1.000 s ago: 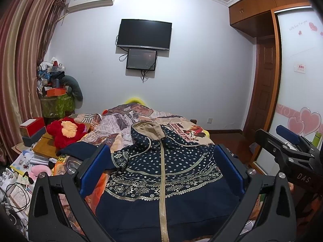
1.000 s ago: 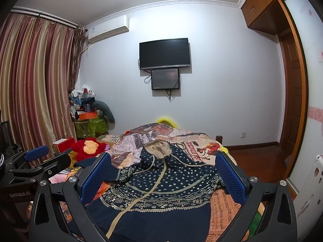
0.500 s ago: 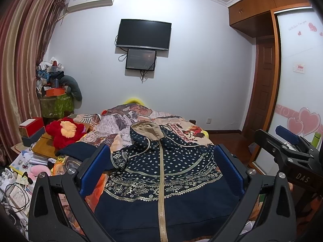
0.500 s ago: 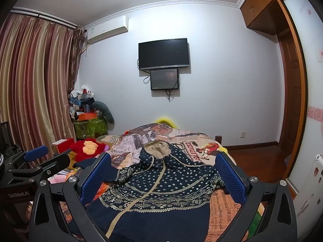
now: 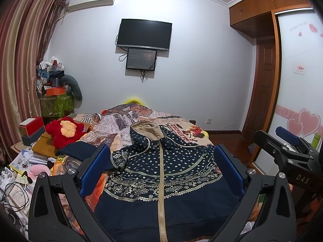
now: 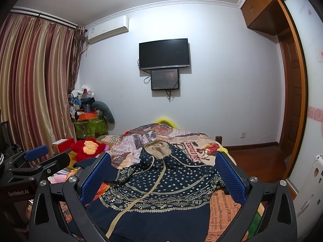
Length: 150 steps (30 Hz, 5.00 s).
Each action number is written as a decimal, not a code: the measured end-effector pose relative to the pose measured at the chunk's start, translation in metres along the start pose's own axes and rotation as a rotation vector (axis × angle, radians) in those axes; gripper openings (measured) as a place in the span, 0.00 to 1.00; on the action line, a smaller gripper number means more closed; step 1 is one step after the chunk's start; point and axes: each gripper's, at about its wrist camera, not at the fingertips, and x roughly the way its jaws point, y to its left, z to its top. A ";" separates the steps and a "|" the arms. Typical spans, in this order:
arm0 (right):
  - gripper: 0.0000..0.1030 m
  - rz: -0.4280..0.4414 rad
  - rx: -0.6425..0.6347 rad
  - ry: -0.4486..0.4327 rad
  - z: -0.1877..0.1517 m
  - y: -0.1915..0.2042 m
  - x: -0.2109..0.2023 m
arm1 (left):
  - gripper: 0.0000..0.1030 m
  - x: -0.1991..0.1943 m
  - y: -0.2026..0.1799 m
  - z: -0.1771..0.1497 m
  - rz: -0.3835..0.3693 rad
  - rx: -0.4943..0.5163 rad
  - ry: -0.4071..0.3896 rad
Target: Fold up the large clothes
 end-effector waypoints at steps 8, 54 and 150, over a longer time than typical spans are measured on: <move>1.00 0.000 0.001 0.003 -0.002 -0.007 -0.002 | 1.00 0.001 0.002 0.000 -0.002 -0.004 0.004; 1.00 0.078 -0.105 0.548 -0.041 -0.011 0.395 | 0.96 0.326 0.323 -0.069 0.340 -0.468 0.687; 0.11 0.189 -0.436 0.859 -0.168 0.047 0.484 | 0.10 0.396 0.198 -0.157 0.166 0.020 0.774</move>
